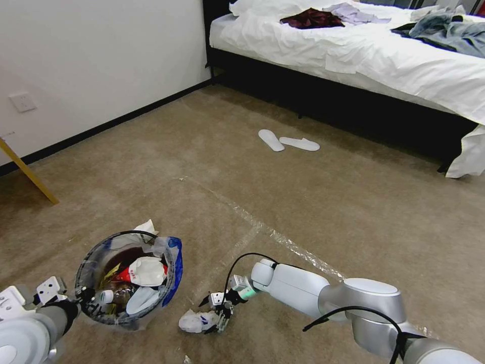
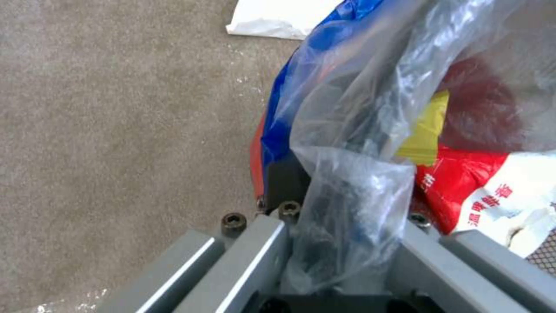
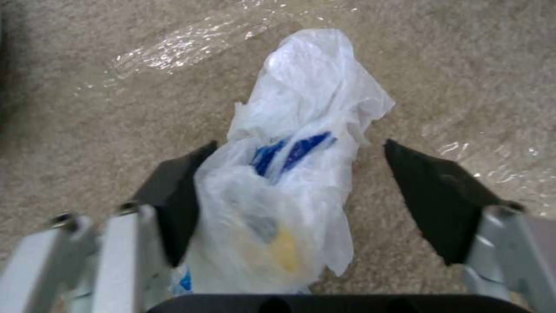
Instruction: Pick up the trash bin and place the garbage on the floor into it.
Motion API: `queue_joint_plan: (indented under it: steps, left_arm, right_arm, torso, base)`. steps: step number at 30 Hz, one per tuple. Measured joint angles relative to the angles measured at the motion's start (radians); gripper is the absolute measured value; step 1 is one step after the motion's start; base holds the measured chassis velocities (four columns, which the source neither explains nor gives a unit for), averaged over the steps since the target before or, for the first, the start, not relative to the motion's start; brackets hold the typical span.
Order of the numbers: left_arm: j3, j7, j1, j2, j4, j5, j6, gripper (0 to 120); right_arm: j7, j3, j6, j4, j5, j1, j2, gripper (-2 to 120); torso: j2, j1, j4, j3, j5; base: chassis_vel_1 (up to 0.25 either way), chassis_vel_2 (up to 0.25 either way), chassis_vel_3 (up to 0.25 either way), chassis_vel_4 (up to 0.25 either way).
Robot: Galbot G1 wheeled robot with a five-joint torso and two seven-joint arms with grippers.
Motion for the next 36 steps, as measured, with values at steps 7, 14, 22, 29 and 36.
queue_joint_plan:
  steps: [7, 14, 22, 29, 36]
  left_arm:
    - [0.006, 0.0, -0.006, 0.002, 0.002, 0.001, -0.001, 0]
    - [0.01, 0.0, -0.011, 0.003, 0.005, 0.005, -0.004, 0]
    - [0.01, 0.0, -0.011, 0.006, 0.008, 0.005, -0.005, 0]
    - [0.011, -0.001, -0.014, 0.006, 0.008, 0.007, -0.006, 0]
    - [0.013, -0.002, -0.014, 0.005, 0.011, 0.009, -0.007, 0]
  right_arm:
    - [0.001, 0.002, 0.008, 0.004, 0.002, 0.001, -0.005, 48]
    - [-0.003, 0.002, 0.013, 0.008, 0.003, 0.014, -0.013, 17]
    - [-0.012, 0.005, 0.013, 0.011, 0.007, 0.02, -0.017, 0]
    - [-0.026, 0.011, 0.013, 0.013, 0.01, 0.021, -0.02, 0]
    - [-0.047, 0.032, 0.015, 0.048, 0.034, 0.024, -0.042, 0]
  torso:
    - [0.0, 0.0, 0.0, 0.0, -0.0001]
    - [0.0, 0.0, 0.0, 0.0, 0.0]
    - [0.0, 0.0, 0.0, 0.0, 0.0]
    - [0.0, 0.0, 0.0, 0.0, 0.0]
    - [0.0, 0.0, 0.0, 0.0, 0.0001]
  base:
    - [0.0, 0.0, 0.0, 0.0]
    - [0.0, 0.0, 0.0, 0.0]
    - [0.0, 0.0, 0.0, 0.0]
    - [0.0, 0.0, 0.0, 0.0]
    - [0.0, 0.0, 0.0, 0.0]
